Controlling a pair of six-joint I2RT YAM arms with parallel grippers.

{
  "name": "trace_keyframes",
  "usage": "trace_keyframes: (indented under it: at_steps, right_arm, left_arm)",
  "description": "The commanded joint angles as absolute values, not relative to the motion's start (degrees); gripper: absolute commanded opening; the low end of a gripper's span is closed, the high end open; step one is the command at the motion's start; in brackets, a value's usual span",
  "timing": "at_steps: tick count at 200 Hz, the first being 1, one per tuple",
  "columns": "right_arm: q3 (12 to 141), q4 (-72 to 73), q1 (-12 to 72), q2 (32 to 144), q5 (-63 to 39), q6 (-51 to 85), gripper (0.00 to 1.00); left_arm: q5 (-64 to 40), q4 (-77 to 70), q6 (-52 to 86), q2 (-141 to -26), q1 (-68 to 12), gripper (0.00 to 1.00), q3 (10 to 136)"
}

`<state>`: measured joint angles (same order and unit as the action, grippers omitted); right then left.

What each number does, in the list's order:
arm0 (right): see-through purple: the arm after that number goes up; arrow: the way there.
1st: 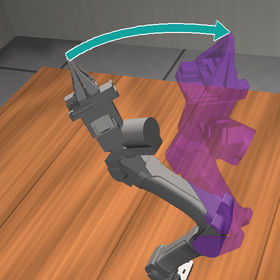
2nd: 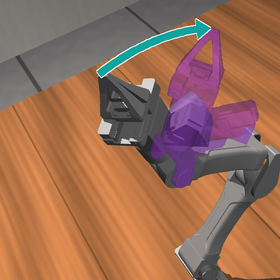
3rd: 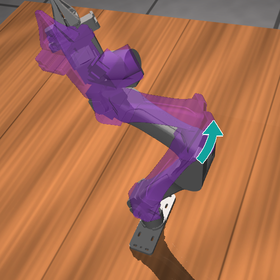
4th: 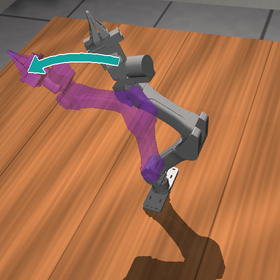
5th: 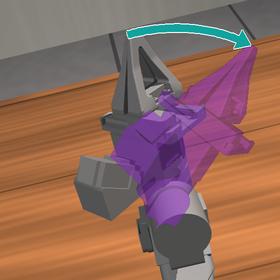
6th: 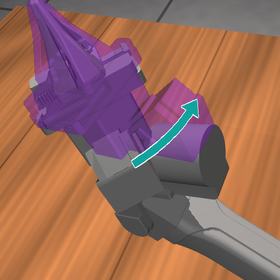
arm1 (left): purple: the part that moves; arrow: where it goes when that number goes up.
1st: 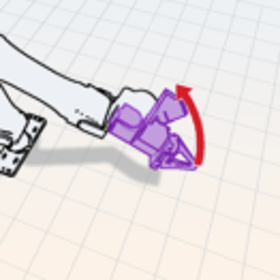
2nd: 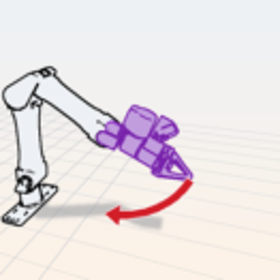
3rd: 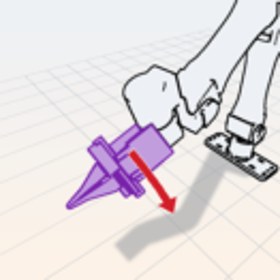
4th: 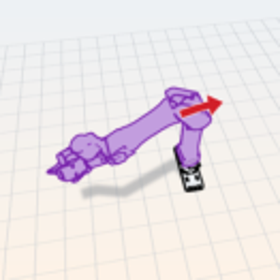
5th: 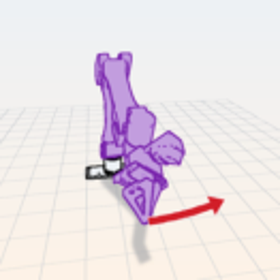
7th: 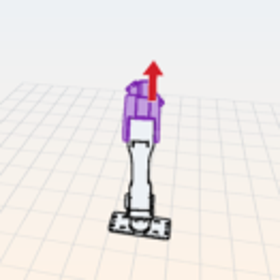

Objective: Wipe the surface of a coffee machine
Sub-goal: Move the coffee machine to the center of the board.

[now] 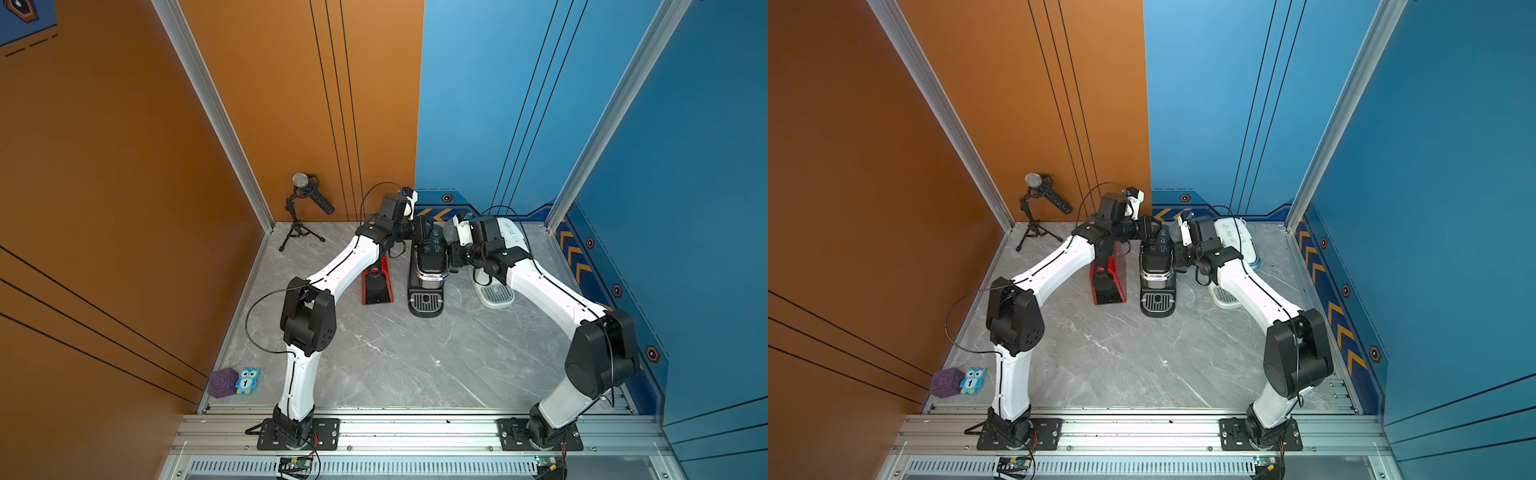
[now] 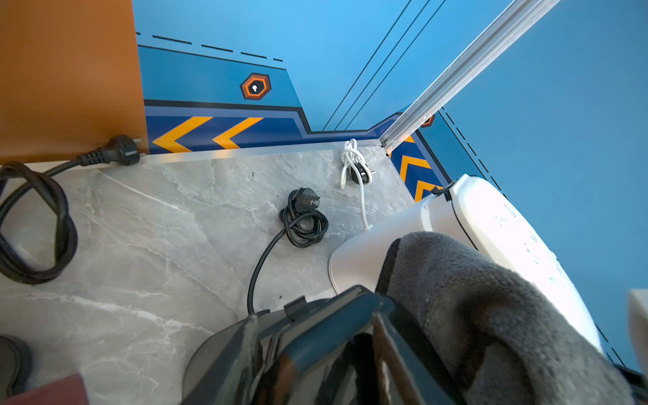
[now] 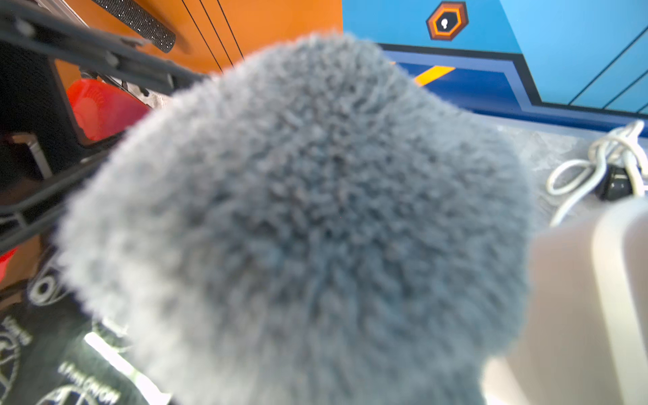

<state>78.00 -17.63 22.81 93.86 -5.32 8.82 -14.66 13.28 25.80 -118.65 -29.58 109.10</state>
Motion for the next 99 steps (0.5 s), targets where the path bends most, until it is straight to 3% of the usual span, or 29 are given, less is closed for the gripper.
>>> trace_keyframes:
  at_steps: [1,69,99]
  right_arm:
    - [76.01,-17.10,24.89,89.85,-6.79,9.26,0.21]
    - [77.92,-24.23,22.72,78.85,-4.13,6.27,0.21]
    - [77.97,-26.07,24.12,74.66,-10.02,3.17,0.22]
  left_arm:
    - [-19.26,22.98,25.68,-117.18,-34.75,0.53,104.09]
    - [-18.20,23.05,23.89,-111.28,-29.38,0.54,103.40]
    - [-18.01,23.01,22.19,-108.11,-26.94,0.55,104.38]
